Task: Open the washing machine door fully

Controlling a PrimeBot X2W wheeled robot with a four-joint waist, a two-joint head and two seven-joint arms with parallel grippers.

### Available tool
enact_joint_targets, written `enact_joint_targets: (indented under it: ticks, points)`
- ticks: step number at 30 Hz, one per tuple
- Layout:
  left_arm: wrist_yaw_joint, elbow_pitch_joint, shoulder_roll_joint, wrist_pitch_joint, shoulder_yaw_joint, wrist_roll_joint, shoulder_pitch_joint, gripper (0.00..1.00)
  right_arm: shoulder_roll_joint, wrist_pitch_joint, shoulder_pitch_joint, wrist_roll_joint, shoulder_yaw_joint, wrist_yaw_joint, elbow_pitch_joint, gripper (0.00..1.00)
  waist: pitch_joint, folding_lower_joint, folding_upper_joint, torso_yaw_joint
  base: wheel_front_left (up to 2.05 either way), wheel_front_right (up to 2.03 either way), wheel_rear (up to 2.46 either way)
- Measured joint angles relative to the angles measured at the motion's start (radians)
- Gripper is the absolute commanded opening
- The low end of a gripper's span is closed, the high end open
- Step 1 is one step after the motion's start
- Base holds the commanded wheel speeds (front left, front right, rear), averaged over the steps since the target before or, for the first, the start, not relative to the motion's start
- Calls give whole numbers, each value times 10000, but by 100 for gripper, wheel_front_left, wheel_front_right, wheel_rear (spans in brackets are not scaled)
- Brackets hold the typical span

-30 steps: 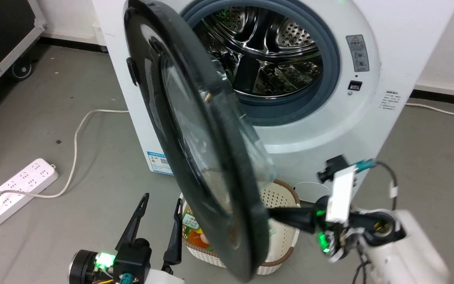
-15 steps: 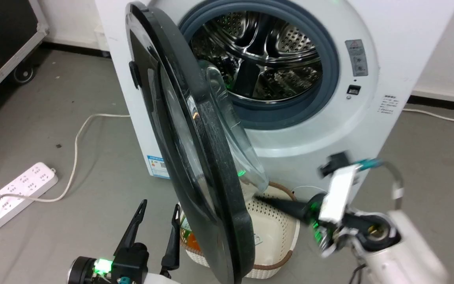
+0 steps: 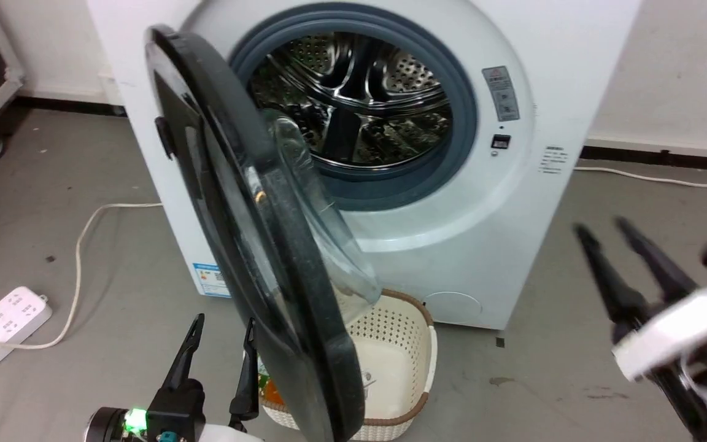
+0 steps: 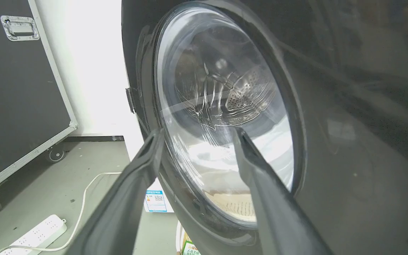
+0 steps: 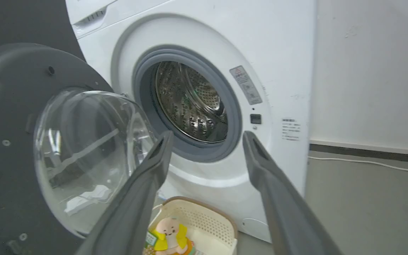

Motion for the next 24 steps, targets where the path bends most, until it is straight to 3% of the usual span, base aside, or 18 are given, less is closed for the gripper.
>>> enact_joint_targets:
  ticks: [1, 2, 5, 7, 8, 9, 10, 17, 24]
  points:
    - [-79, -4, 23, 0, 44, -94, 47, 100, 54, -748, 541, -1409, -414, 2, -186, 100, -1, 0, 0, -128, 0, 0, 0]
    - [-79, -4, 23, 0, 44, -94, 47, 100, 54, -748, 541, -1409, -414, 2, -186, 100, -1, 0, 0, -128, 0, 0, 0]
    - [-244, 12, 35, 0, 102, -236, 107, 100, 874, -1745, 1558, -3475, -1375, 2, -644, 100, 0, 0, 0, -343, 0, 0, 0]
    - [-270, 17, 42, -2, 113, -265, 128, 100, 1085, -1921, 1825, -3954, -1507, 0, -767, 100, 2, 0, 0, -384, 0, 0, 0]
    - [-360, 58, 81, 0, 155, -339, 176, 100, 1609, -2190, 2354, -4581, -1778, 2, -993, 100, 3, 0, 0, -462, 0, 0, 0]
    - [-360, 58, 81, 0, 155, -339, 176, 100, 1609, -2190, 2354, -4581, -1778, 2, -993, 100, 3, 0, 0, -462, 0, 0, 0]
    - [-443, 104, 142, 0, 182, -405, 219, 100, 2034, -2382, 2841, -5110, -1900, 2, -1152, 100, 9, 0, 0, -537, 0, 0, 0]
    - [-596, 163, 197, 0, 215, -499, 228, 100, 2765, -2683, 3975, -5860, -1925, 2, -1112, 100, 52, 0, 0, -650, 0, 0, 0]
    - [-663, 163, 173, 0, 215, -533, 383, 100, 2941, -2836, 4250, -6017, -1900, 2, -807, 100, 32, 0, 0, -636, 0, 0, 0]
